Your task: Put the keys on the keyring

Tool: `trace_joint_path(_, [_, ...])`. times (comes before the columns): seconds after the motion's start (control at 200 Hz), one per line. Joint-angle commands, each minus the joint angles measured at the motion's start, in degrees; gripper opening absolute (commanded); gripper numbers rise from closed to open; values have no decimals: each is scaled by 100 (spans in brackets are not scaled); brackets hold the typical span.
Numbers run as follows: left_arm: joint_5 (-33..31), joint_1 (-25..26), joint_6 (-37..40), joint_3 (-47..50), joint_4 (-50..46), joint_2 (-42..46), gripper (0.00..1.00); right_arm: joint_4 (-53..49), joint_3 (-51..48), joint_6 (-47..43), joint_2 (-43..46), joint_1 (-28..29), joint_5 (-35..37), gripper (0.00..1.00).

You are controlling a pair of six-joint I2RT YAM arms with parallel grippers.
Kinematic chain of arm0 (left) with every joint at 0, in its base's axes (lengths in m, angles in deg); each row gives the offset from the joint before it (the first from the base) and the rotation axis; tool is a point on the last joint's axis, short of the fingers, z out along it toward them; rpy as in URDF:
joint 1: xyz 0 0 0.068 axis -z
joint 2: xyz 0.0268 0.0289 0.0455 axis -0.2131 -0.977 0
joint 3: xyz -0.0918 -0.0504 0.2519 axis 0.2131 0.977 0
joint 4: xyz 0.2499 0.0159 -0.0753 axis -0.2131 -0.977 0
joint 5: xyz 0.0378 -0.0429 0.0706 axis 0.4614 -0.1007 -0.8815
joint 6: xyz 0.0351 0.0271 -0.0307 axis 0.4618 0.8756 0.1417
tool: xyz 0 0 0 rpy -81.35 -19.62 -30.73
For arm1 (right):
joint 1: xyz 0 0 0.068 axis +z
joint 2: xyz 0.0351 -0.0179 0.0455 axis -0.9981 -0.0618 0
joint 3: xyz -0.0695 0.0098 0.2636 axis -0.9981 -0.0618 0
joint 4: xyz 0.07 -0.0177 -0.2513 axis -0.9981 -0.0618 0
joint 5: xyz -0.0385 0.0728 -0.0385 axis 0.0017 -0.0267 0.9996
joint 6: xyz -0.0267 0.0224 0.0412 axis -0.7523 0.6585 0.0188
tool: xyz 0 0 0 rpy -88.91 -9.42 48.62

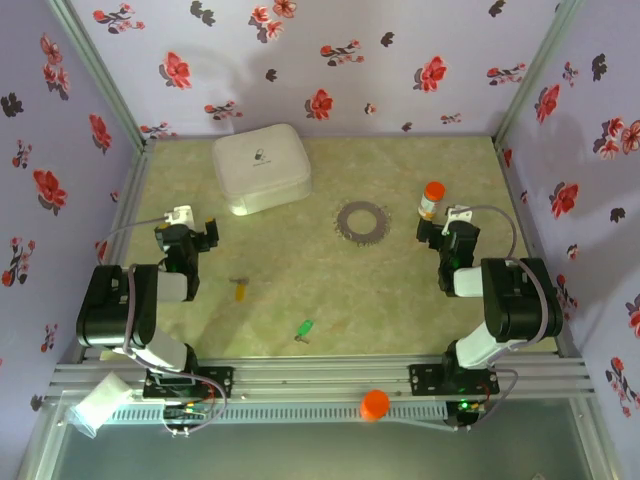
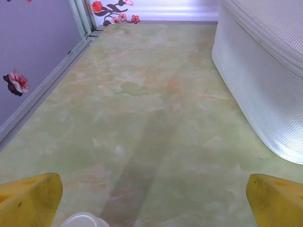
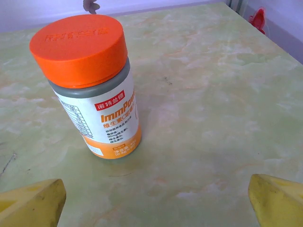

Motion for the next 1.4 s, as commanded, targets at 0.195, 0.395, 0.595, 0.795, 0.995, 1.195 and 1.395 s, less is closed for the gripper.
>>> trace_joint_path(0.195, [38, -53, 44, -87, 32, -2, 100, 82, 72, 51, 59, -47, -26, 99])
trace_joint_path(0.395, [38, -50, 43, -92, 23, -2, 100, 82, 68, 50, 59, -47, -36, 99])
trace_joint_path(0.595, [38, -49, 44, -91, 24, 2, 100, 57, 84, 58, 52, -47, -38, 99])
trace_joint_path(0.795, [46, -53, 43, -96, 15, -5, 100, 64, 81, 58, 59, -56, -50, 99])
trace_joint_path(0.995, [32, -49, 44, -71, 59, 8, 100, 111, 44, 72, 76, -56, 10, 99])
trace_joint_path(1.195, [-139, 43, 44, 155, -348, 1013, 100, -983, 77, 155, 1324, -47, 295, 99])
trace_joint_path(1.395, [-137, 242, -118, 44, -1372, 2361, 99, -2469, 364, 586, 2571, 77, 51, 96])
